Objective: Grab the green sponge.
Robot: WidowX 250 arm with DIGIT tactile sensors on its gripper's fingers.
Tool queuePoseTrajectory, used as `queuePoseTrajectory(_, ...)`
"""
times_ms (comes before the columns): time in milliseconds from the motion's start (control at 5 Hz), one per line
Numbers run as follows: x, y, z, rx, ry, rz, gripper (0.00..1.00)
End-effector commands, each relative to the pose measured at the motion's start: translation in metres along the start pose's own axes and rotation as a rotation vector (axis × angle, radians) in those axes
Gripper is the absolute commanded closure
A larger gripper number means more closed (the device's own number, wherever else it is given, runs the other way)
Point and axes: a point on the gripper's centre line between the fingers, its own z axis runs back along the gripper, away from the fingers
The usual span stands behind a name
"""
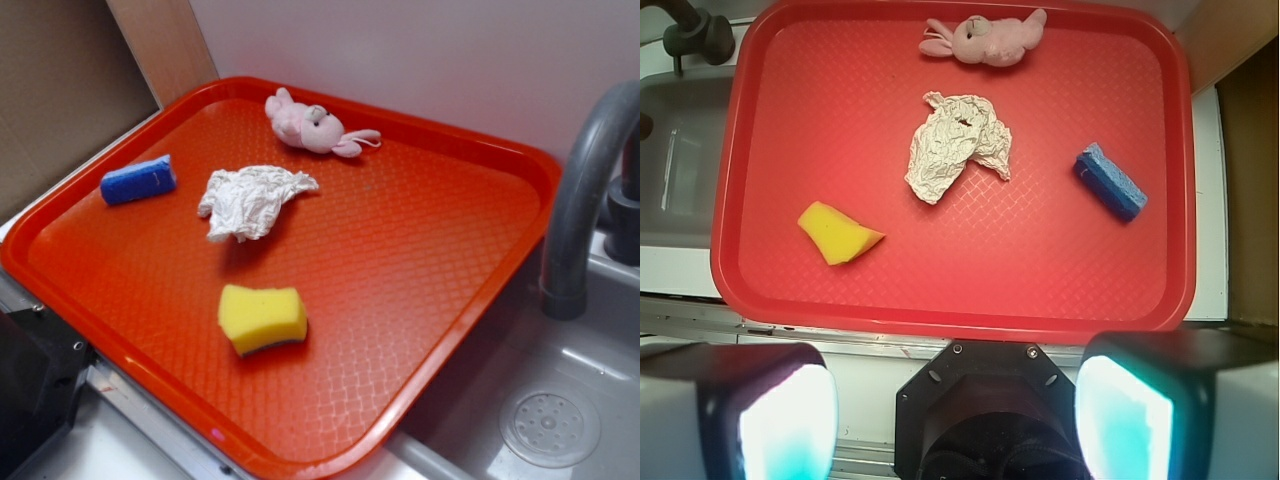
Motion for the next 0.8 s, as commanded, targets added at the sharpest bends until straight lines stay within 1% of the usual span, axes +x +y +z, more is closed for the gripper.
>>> queuePoseTrajectory(0,0.000,0.000,0.000,0.000,0.000,0.000,0.00)
queuePoseTrajectory(200,0.015,-0.020,-0.011,-0.045,-0.066,-0.182,0.00)
queuePoseTrajectory(400,0.025,-0.041,-0.023,-0.108,-0.090,-0.378,0.00)
queuePoseTrajectory(600,0.029,-0.078,-0.042,-0.243,-0.123,-0.614,0.00)
